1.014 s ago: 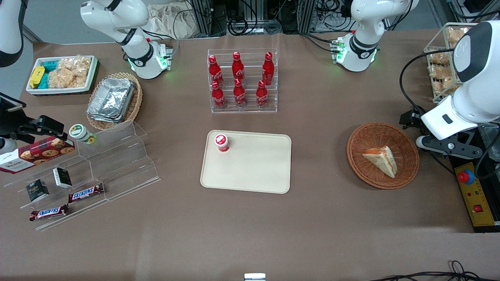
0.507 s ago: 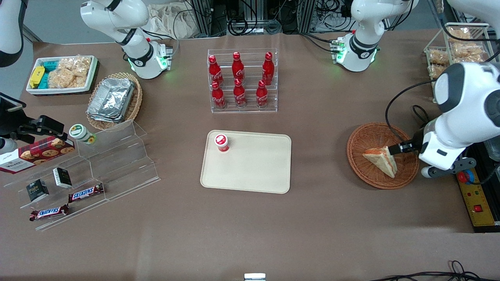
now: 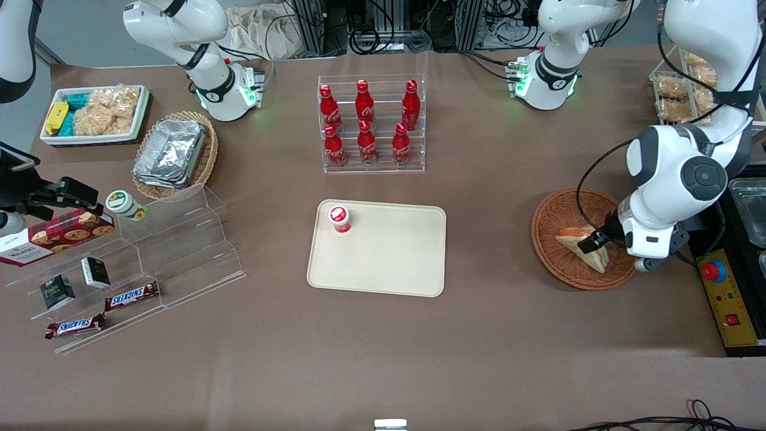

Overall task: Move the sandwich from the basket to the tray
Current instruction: 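Close the left gripper on the wrapped sandwich and lift it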

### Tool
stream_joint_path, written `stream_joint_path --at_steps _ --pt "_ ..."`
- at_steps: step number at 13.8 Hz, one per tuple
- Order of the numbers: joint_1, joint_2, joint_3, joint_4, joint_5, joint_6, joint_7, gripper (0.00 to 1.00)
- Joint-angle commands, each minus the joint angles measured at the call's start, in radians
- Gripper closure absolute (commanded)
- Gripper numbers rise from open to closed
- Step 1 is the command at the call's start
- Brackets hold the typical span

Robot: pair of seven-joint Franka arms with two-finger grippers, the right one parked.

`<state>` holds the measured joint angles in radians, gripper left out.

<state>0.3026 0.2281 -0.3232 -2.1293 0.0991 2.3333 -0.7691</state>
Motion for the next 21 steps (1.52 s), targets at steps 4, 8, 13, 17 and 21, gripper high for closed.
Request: stream_joint_path --at_steps 4,8,13,17,21 --pt "0.006 0.094 0.027 -0.006 0.011 0.084 -0.133 0.0" --pt "0.004 0.122 0.027 -0.004 0.011 0.1 -0.159 0.51" --pt "-0.014 0.108 0.021 0.067 0.013 0.049 -0.16 1.0" --pt "-0.037 0.114 -0.007 0.357 0.008 -0.32 -0.127 1.0" --pt "-0.175 0.149 -0.027 0.593 0.01 -0.489 0.018 1.0"
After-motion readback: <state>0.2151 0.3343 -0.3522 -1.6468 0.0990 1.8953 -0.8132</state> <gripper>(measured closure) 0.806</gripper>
